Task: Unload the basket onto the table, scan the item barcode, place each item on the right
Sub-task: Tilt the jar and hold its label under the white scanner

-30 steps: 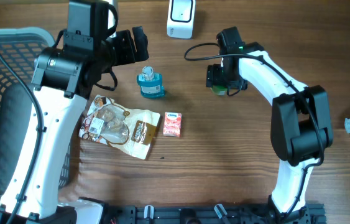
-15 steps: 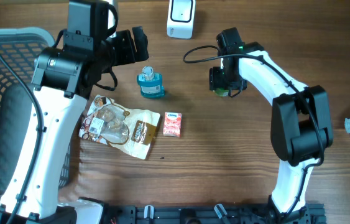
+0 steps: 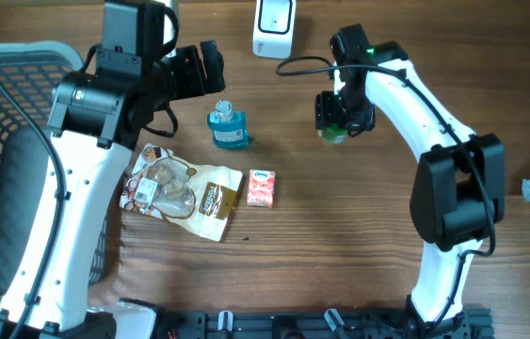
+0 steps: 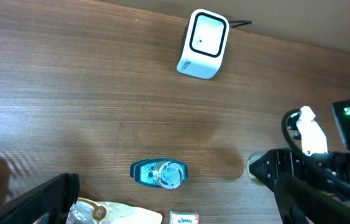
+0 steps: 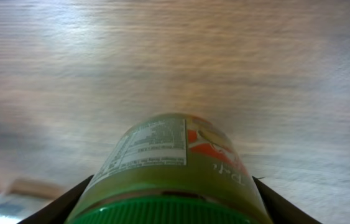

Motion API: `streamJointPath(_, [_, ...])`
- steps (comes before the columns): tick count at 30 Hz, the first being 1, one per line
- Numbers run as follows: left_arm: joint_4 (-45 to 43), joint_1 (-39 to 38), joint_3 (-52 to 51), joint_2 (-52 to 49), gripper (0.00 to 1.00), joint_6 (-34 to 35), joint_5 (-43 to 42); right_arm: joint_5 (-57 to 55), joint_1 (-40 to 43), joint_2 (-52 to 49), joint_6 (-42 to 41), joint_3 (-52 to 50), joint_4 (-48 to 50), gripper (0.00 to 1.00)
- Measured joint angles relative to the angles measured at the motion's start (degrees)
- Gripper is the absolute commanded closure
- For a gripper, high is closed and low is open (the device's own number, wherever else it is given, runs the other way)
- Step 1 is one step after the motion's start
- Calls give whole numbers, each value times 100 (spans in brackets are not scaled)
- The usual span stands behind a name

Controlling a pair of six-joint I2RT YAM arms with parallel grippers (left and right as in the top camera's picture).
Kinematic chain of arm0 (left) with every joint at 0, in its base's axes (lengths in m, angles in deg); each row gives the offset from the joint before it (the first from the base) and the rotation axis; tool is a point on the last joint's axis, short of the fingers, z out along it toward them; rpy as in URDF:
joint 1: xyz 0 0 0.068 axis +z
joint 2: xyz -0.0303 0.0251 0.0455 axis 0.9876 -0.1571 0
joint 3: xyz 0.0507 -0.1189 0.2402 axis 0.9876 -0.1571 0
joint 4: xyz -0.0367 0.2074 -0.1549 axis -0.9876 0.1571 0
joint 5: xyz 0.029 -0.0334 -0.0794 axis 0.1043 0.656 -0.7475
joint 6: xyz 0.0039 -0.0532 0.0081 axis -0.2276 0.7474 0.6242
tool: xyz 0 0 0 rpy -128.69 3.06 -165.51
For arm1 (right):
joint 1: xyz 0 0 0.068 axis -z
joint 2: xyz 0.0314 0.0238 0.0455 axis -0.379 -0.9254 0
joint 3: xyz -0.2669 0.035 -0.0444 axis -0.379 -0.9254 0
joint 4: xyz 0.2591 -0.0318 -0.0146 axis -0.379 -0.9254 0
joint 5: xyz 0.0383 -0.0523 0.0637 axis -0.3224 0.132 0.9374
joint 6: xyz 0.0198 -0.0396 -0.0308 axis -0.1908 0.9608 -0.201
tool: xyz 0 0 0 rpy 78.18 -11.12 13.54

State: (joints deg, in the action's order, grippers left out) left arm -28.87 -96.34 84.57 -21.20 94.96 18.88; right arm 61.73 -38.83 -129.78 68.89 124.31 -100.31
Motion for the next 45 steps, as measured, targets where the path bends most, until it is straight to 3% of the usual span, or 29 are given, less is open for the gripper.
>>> streamJointPath(16, [221, 0, 0, 0, 0, 0, 0, 2769, 0, 0, -367, 153, -2771, 39])
streamJointPath(23, [264, 0, 0, 0, 0, 0, 0, 3786, 0, 0, -372, 162, -2911, 37])
streamJointPath(31, [269, 0, 0, 0, 0, 0, 0, 3978, 0, 0, -387, 162, -2905, 39])
streamJointPath(34, [271, 0, 0, 0, 0, 0, 0, 3989, 0, 0, -389, 164, -2249, 37])
streamJointPath(45, [297, 0, 0, -2, 0, 0, 0, 3606, 0, -2, -428, 201, 2616, 37])
